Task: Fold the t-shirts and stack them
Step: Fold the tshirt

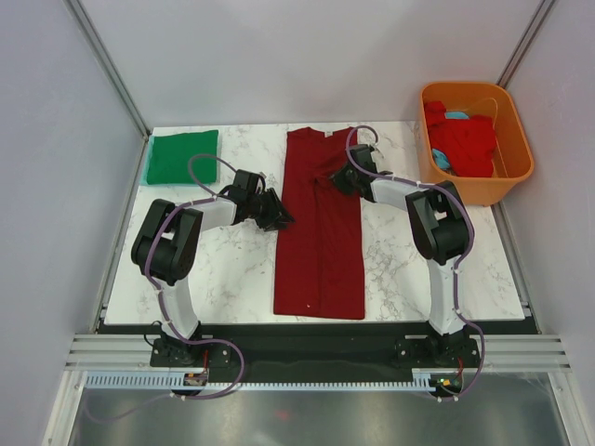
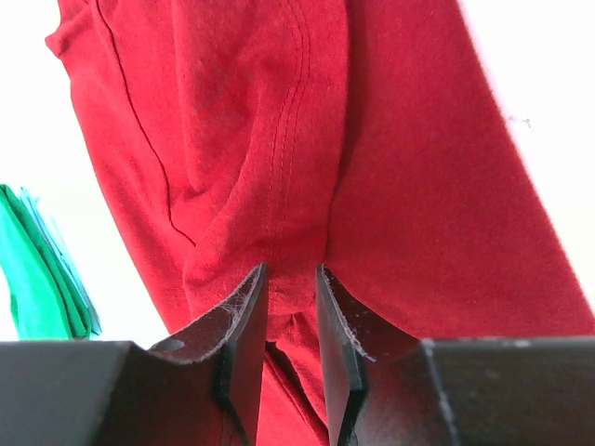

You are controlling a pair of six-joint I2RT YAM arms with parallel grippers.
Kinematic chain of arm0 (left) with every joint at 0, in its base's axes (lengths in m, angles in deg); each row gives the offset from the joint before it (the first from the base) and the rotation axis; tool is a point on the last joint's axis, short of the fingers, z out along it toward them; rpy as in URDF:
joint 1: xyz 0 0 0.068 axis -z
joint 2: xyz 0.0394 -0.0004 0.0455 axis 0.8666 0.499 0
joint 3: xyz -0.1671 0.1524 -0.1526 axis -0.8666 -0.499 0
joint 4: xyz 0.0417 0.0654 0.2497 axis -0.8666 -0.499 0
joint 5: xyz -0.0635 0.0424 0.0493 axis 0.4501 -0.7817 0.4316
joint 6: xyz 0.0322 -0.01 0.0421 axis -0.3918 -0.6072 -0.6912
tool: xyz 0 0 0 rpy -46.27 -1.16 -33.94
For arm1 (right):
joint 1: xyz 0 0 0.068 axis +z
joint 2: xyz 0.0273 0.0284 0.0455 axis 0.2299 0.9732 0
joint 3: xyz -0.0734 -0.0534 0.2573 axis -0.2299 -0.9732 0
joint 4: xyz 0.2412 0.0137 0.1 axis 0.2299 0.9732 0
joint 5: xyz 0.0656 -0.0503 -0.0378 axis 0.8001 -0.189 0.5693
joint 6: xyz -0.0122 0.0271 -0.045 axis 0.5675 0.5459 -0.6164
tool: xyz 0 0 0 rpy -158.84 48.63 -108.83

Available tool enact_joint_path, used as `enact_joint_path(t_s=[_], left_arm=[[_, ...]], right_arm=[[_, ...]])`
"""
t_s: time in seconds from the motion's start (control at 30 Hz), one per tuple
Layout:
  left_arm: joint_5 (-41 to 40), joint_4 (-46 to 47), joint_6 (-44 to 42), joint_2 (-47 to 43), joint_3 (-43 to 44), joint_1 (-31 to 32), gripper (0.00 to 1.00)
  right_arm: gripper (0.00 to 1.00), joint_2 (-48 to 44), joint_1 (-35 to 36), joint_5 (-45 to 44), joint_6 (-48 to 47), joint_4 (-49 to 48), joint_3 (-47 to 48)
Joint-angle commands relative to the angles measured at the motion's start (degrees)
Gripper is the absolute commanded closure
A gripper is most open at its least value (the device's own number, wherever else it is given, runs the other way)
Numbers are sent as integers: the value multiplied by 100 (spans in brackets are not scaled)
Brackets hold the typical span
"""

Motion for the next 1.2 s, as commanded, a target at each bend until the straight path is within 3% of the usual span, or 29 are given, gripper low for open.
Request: enact_joint_path(t_s=[0.0, 0.23, 0.43, 0.73, 0.83, 0.93, 0.97, 1.17], left_arm=[[-32, -123, -221, -80, -39, -30, 56], [-50, -123, -256, -115, -83, -30, 56], [-41, -115, -247, -80, -31, -30, 56], [-32, -123, -239, -45, -22, -39, 56], [-50, -123, -239, -27, -22, -39, 57], [-41, -123, -230, 17, 4, -39, 57], [-41, -123, -221, 26, 5, -39, 57], [-59, -123, -212, 8, -13, -48, 57]], right_arm=[[64, -29, 98, -140, 103, 60, 194], [63, 86, 169, -245, 217, 69, 255], [68, 165, 169, -447, 209, 262, 378], [65, 314, 177, -430, 376, 446, 528], [69, 367, 177, -491, 340, 525, 589], [93, 341, 177, -500, 218, 535, 642], [96, 297, 177, -491, 191, 535, 659], [100, -19, 169, -342, -344, 736, 878]])
